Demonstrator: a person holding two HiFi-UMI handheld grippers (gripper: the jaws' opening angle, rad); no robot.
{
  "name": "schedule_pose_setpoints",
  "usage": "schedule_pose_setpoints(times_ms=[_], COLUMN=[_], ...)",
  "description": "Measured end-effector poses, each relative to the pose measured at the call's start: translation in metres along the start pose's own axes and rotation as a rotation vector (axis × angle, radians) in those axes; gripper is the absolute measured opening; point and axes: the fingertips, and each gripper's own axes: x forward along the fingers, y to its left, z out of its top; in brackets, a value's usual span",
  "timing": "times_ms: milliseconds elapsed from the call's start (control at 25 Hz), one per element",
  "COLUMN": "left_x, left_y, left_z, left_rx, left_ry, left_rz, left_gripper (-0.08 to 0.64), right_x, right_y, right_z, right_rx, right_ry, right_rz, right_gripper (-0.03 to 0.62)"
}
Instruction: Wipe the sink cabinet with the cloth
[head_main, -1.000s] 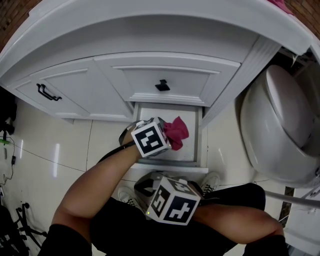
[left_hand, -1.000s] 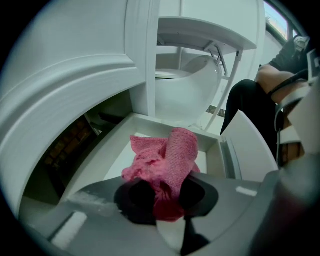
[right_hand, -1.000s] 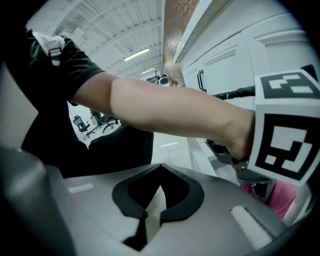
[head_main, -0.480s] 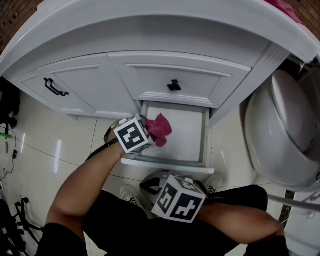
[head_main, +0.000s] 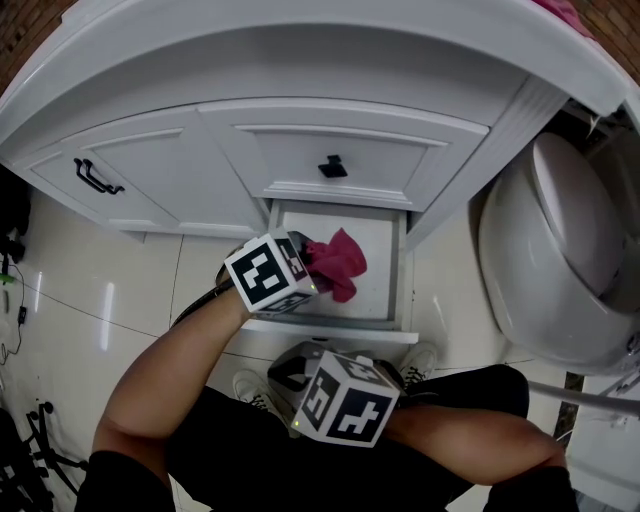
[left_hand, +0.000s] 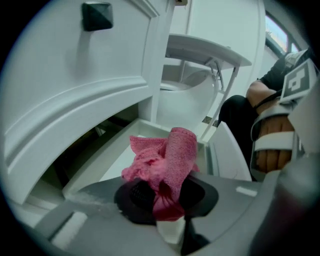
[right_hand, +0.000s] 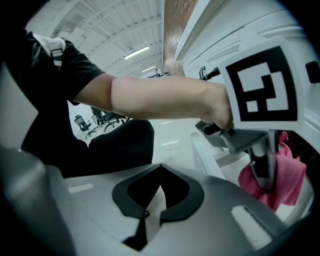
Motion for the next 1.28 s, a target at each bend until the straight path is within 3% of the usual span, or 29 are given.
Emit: schedule_pose_setpoints(times_ms=[280,520,880,1280], left_x=[0.039,0.056,0.043,0.001], left_y=[-0.046,-0.06,-0.043,-0.008], left_z=[0.032,0.043,0.012,-0.049], left_rx=[0.109,0.221,0.215,0.117], left_ry=[0.024,0.051,0.119,0.19], left_rz=[-0.127,-0.144,-0.099,-0.012], left_gripper=[0.095,0.095,0.094,0.094], right_x=[-0.003,-0.007,-0.004,0.003], right_y=[0.002,-0.003,0.003,0.007], right_z=[-0.004,-0.008,-0.012,-0.015], right_rx=[0.001,0.014,0.012,0.011], right_ry=[0.003,0.001,0.009,0.027], right_rz=[0.0,-0.015,-0.014,-0.012], right_gripper=[0.006,0.006,0.006,0.006])
